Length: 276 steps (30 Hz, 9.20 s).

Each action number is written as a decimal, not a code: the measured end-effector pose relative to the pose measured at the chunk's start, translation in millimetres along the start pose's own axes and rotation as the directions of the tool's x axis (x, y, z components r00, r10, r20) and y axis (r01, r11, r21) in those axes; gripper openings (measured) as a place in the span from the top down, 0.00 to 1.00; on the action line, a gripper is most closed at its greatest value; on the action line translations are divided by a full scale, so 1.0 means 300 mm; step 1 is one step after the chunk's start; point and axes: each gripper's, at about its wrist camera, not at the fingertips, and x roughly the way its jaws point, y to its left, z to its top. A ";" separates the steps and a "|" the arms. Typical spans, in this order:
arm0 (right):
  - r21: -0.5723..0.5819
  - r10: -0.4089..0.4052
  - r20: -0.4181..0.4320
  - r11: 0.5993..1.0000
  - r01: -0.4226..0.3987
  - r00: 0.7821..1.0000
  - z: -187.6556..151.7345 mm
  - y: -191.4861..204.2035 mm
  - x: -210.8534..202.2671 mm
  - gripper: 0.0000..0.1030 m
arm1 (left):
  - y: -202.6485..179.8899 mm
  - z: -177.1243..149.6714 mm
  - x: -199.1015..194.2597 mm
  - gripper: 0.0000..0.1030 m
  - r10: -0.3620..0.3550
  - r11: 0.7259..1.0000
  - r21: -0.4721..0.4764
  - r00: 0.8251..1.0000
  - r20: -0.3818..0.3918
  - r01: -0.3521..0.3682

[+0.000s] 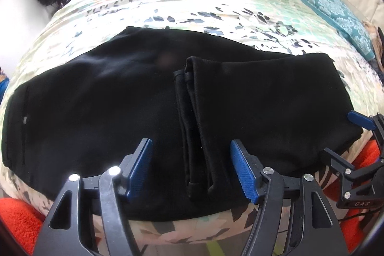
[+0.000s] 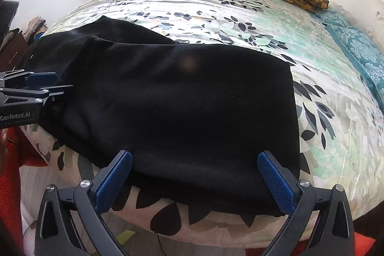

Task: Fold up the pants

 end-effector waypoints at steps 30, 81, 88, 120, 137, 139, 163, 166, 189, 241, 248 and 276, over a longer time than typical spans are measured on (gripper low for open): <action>-0.042 -0.001 0.236 0.999 0.011 0.972 0.035 0.059 -0.190 0.00 | 0.162 -0.011 -0.129 0.31 -0.052 0.986 -0.149 0.991 0.120 0.069; 0.073 0.057 0.198 0.995 -0.073 0.979 0.062 0.014 -0.152 0.00 | 0.896 -0.025 -0.405 0.85 -0.007 0.776 -0.605 0.961 0.278 0.181; 0.401 0.662 0.138 0.643 -0.653 0.737 0.282 0.088 -0.099 0.00 | 0.365 0.047 -0.473 0.85 0.089 0.974 -0.228 0.932 0.351 -0.007; 0.599 0.753 -0.085 0.562 -0.571 0.652 0.201 -0.444 0.133 0.67 | 0.303 -0.057 -0.414 0.45 -0.096 0.985 -0.117 0.961 0.261 0.130; 0.386 0.480 0.008 0.808 -0.445 0.877 0.039 -0.440 -0.122 0.33 | 0.123 -0.044 -0.319 0.45 -0.102 0.995 0.007 0.978 0.181 0.102; 0.371 0.432 -0.034 0.843 -0.390 0.901 0.033 -0.402 -0.074 0.77 | 0.106 -0.043 -0.334 0.45 -0.101 0.995 0.027 0.977 0.189 0.097; 0.217 0.164 0.252 0.951 -0.221 0.954 0.199 -0.353 -0.311 0.17 | -0.206 0.197 -0.126 0.32 0.008 0.985 0.169 0.981 0.195 -0.042; 0.151 0.180 0.259 0.963 -0.224 0.949 0.241 -0.270 -0.226 0.17 | -0.246 0.163 -0.051 0.32 0.049 0.983 0.166 0.987 0.153 -0.074; 0.285 0.460 0.312 0.790 -0.544 0.831 0.339 -0.378 -0.045 0.28 | -0.126 0.460 0.135 0.26 -0.055 0.997 0.068 0.993 0.101 0.048; 0.544 0.384 0.206 0.720 -0.432 0.900 -0.039 -0.571 -0.147 0.09 | 0.228 0.104 -0.030 0.09 -0.263 0.938 -0.245 0.964 -0.051 0.243; 0.613 0.583 -0.003 0.643 -0.459 0.812 -0.058 -0.587 0.108 0.09 | 0.151 0.075 0.103 0.09 -0.315 0.927 -0.248 0.942 -0.115 0.280; 0.424 0.573 0.066 0.725 -0.543 0.817 0.096 -0.284 0.036 0.52 | 0.210 0.110 -0.085 0.64 0.048 0.991 -0.127 0.999 -0.005 -0.048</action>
